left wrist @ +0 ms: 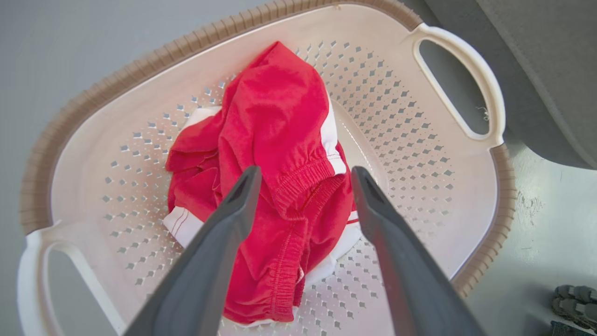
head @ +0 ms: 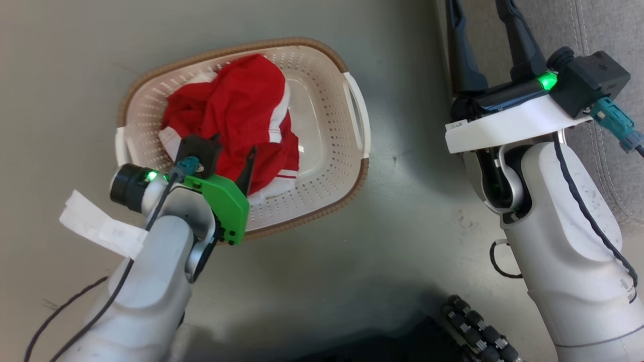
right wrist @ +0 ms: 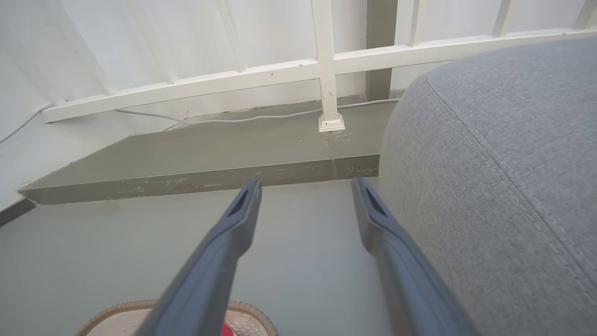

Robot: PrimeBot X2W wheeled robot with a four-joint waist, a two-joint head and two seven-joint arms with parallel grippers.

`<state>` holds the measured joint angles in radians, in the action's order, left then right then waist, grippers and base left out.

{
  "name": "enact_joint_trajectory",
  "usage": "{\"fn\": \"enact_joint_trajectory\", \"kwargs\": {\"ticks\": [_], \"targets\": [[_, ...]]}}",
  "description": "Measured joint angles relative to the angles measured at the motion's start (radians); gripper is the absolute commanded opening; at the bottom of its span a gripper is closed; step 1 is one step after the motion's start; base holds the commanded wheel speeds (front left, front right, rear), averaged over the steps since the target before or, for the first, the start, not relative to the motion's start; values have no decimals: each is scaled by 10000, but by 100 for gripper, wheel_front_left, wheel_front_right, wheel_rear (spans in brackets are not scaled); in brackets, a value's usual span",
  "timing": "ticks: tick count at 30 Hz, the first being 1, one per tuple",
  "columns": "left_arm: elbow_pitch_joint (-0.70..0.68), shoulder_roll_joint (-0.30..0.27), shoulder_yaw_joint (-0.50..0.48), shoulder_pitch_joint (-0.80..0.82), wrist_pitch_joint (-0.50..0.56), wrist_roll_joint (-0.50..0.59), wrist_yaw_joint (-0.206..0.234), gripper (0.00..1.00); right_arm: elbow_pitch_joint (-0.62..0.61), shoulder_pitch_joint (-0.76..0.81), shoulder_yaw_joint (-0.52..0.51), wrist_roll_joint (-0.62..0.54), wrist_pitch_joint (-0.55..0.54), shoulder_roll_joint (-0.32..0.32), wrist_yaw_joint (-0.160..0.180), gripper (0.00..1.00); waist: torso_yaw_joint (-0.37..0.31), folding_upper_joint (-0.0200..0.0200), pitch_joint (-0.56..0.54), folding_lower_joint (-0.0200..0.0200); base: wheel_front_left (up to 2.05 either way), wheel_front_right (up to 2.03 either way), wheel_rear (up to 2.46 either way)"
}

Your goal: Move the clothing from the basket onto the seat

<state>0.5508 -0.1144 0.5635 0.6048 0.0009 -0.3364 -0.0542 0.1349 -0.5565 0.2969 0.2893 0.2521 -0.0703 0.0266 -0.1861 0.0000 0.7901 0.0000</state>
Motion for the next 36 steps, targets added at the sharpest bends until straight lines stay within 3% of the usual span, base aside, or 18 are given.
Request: {"fn": "enact_joint_trajectory", "kwargs": {"ticks": [19,31,32,33,34,36], "targets": [[2159,-316,134,1102,263,393,-171,100,-90,-91,228,186,27,121,-86,100,-1105,0,1009,0,0,0,0],[3300,-211,-173,1654,334,341,40,100,-150,-91,276,251,27,134,-86,100,-1263,0,1135,0,0,0,0],[3404,-180,-190,1702,332,341,82,33,-161,-91,288,299,29,136,-86,100,-1265,0,1134,0,0,0,0],[3473,-155,-196,1741,316,341,121,7,-165,-91,297,305,29,136,-86,100,-1266,0,1132,0,0,0,0],[3515,-123,-199,1769,278,341,123,0,-169,-91,311,320,27,136,-86,100,-1267,0,1128,0,0,0,0],[3630,-15,-196,1826,240,341,150,0,-186,-91,347,403,29,138,-86,100,-1266,0,1117,0,0,0,0]]}}
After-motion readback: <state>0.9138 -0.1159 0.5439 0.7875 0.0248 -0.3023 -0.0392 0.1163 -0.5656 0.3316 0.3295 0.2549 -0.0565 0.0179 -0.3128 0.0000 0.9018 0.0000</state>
